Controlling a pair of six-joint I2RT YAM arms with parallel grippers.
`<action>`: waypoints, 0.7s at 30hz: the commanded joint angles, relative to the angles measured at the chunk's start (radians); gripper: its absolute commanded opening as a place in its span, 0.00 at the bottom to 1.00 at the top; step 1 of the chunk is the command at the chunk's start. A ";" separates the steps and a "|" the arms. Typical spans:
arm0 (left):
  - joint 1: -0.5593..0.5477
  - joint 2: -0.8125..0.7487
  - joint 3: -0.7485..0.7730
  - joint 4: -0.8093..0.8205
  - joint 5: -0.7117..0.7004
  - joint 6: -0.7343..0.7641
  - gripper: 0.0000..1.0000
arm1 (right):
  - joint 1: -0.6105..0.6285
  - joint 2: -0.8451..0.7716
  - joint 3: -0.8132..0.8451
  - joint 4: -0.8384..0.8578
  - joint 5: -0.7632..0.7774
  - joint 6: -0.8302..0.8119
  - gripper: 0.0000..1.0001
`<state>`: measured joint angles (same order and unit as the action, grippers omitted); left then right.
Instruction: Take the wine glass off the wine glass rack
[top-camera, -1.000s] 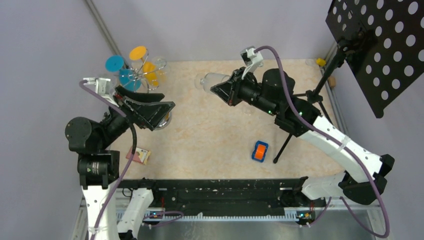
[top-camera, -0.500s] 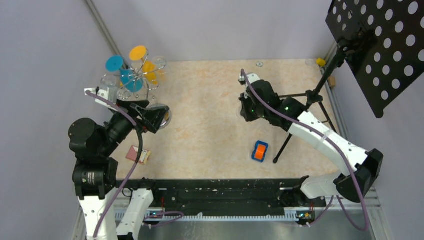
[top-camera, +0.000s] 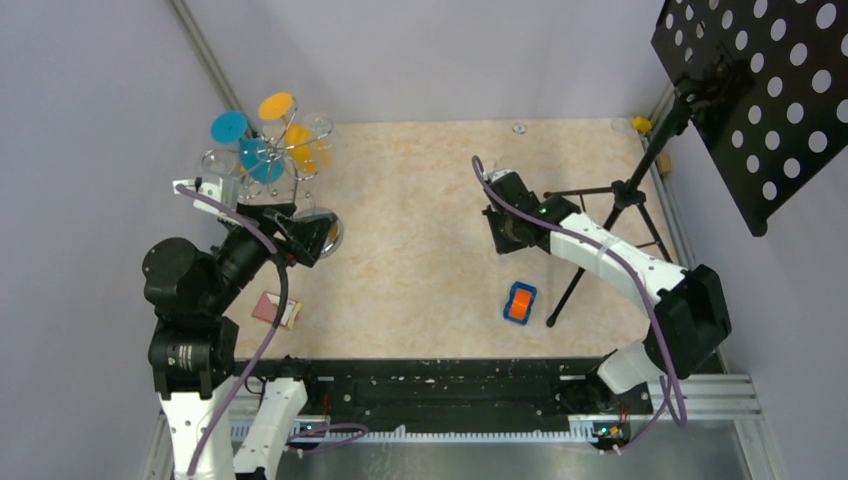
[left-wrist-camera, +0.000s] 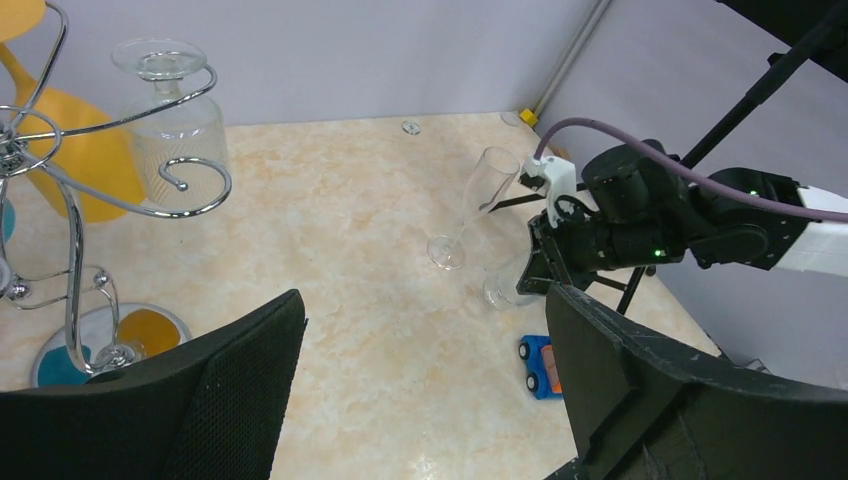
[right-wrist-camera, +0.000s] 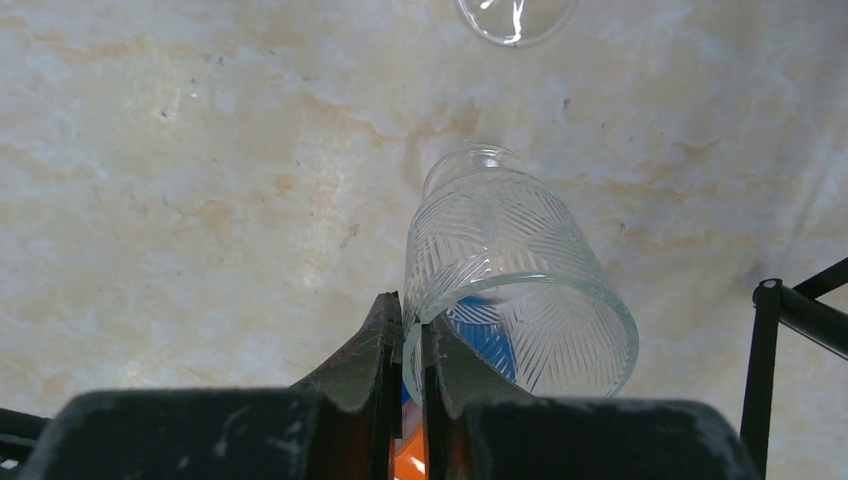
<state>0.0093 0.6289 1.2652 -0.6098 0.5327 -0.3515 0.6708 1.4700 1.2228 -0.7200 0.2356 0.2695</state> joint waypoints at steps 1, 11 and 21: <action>-0.005 -0.002 -0.007 0.018 -0.008 0.022 0.93 | -0.016 0.031 -0.005 0.073 -0.029 -0.028 0.00; -0.005 -0.009 -0.015 0.015 -0.008 0.028 0.93 | -0.016 0.109 -0.006 0.077 -0.084 -0.050 0.00; -0.005 -0.010 -0.024 0.022 0.002 0.022 0.93 | -0.017 0.150 0.030 0.036 -0.081 -0.050 0.12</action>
<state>0.0093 0.6277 1.2449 -0.6106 0.5304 -0.3374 0.6617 1.5921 1.2091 -0.6804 0.1532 0.2264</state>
